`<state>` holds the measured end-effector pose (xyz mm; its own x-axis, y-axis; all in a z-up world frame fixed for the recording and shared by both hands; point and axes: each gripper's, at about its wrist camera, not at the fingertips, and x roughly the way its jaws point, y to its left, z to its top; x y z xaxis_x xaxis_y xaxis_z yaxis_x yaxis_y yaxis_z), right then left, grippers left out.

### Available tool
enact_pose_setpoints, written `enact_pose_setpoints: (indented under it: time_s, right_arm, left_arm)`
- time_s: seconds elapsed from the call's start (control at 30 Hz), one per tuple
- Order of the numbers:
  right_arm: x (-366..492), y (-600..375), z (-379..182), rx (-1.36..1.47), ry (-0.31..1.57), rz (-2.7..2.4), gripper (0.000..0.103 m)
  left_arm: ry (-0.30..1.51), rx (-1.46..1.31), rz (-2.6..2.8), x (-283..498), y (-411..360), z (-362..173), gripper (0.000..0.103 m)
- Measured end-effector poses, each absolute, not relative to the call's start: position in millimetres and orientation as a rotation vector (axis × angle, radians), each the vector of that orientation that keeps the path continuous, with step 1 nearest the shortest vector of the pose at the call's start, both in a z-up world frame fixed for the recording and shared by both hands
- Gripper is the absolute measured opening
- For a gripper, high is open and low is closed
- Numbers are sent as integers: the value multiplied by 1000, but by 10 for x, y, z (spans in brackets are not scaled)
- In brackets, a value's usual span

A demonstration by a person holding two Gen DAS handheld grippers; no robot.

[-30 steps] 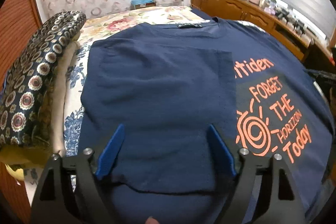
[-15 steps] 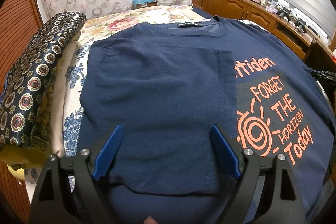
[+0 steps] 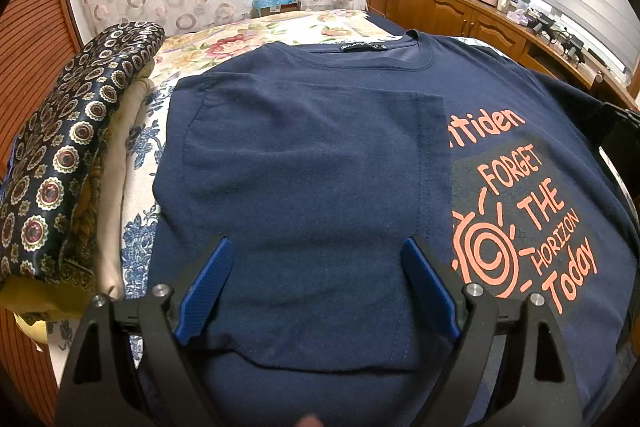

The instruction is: Fold small clothes

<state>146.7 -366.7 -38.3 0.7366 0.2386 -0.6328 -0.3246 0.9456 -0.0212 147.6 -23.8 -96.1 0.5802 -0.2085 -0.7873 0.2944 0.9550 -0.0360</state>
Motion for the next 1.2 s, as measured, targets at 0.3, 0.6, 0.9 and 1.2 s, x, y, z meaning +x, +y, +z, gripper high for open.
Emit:
enact_pose_setpoints:
  time_s: [0.3, 0.6, 0.9, 1.2]
  right_arm:
    - [1453, -3139, -712, -138, 776, 431, 1]
    - [1406, -3276, -529, -94, 740, 383, 35]
    - [1634, -3760, -547, -90, 757, 182, 42]
    - [1911, -4129, -811, -27, 850, 94, 42]
  left_arm:
    - [872, 70, -282, 1437, -157, -903, 87]
    - [744, 20, -267, 1166, -156, -590, 87]
    - [656, 60, -278, 852, -325, -397, 87]
    - [652, 69, -312, 757, -502, -402, 87]
